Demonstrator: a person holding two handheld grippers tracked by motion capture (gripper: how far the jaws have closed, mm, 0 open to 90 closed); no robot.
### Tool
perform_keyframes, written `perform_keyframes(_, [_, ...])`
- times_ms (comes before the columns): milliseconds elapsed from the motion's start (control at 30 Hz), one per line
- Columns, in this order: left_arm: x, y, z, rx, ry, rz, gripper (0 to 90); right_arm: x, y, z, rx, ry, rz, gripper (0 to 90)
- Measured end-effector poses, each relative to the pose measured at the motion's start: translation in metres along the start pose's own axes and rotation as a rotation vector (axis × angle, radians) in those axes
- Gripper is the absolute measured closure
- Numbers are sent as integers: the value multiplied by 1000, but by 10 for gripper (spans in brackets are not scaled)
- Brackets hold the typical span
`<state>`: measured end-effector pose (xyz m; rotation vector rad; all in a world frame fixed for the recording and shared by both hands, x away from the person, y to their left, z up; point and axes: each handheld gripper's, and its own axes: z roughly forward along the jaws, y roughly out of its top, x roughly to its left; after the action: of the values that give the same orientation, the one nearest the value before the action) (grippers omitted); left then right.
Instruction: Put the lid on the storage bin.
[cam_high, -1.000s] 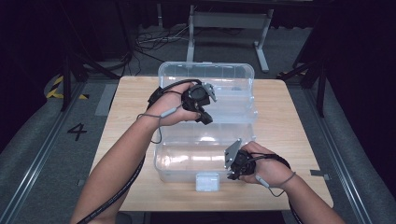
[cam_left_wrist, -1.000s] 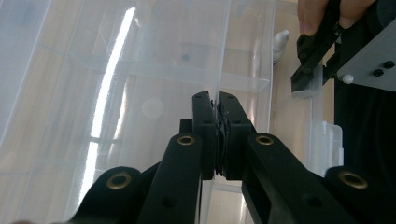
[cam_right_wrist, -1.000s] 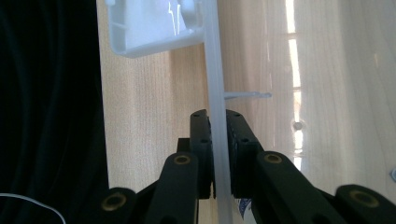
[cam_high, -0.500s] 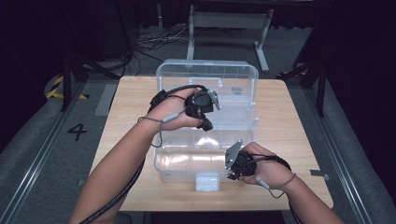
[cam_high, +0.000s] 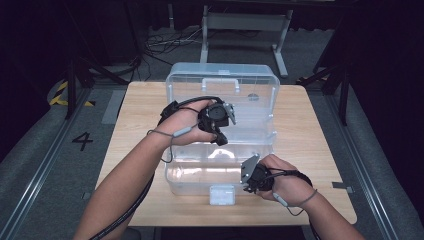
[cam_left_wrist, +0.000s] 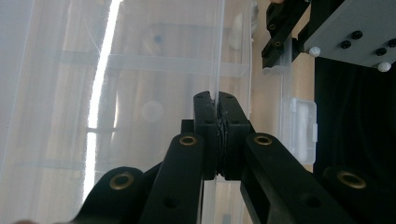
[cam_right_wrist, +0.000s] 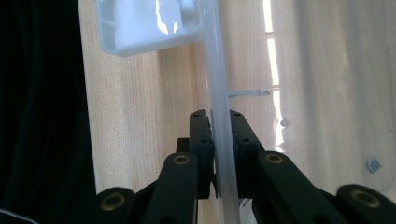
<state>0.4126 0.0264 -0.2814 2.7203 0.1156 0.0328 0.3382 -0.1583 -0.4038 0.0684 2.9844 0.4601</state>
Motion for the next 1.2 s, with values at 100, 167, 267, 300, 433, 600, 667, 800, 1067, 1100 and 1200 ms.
perform_keyframes(100, [-3, 0, 1, 4, -5, 7, 881, 1, 0, 0, -2, -10, 7, 826])
perform_keyframes(167, [-5, 0, 2, 6, -6, 8, 879, 2, 0, 0, -3, -17, 9, 824])
perform_keyframes(267, [-8, 0, 4, 7, -2, 26, 877, 4, 0, 0, 1, -37, 8, 820])
perform_keyframes(300, [-9, -1, 4, 11, -4, 29, 878, 5, 1, 0, 1, -44, 10, 819])
perform_keyframes(433, [-11, -2, 6, 7, -9, 33, 878, 9, 2, -1, 19, -82, 1, 815])
perform_keyframes(600, [-15, -2, 8, 9, -14, 36, 878, 11, 3, -1, 25, -91, 5, 815])
perform_keyframes(667, [-15, -2, 8, 14, -16, 38, 878, 11, 3, -1, 23, -94, 6, 814])
perform_keyframes(800, [-17, -2, 10, 16, -23, 34, 878, 11, 2, -2, 19, -100, 10, 813])
perform_keyframes(1067, [-22, -1, 12, 33, -12, 32, 876, 12, 1, -3, 9, -104, 25, 811])
perform_keyframes(1100, [-22, -1, 13, 35, -12, 30, 880, 11, 1, -3, 2, -108, 15, 811])
perform_keyframes(1200, [-24, 0, 14, 44, -5, 43, 887, 12, 0, -4, -2, -109, 23, 811])
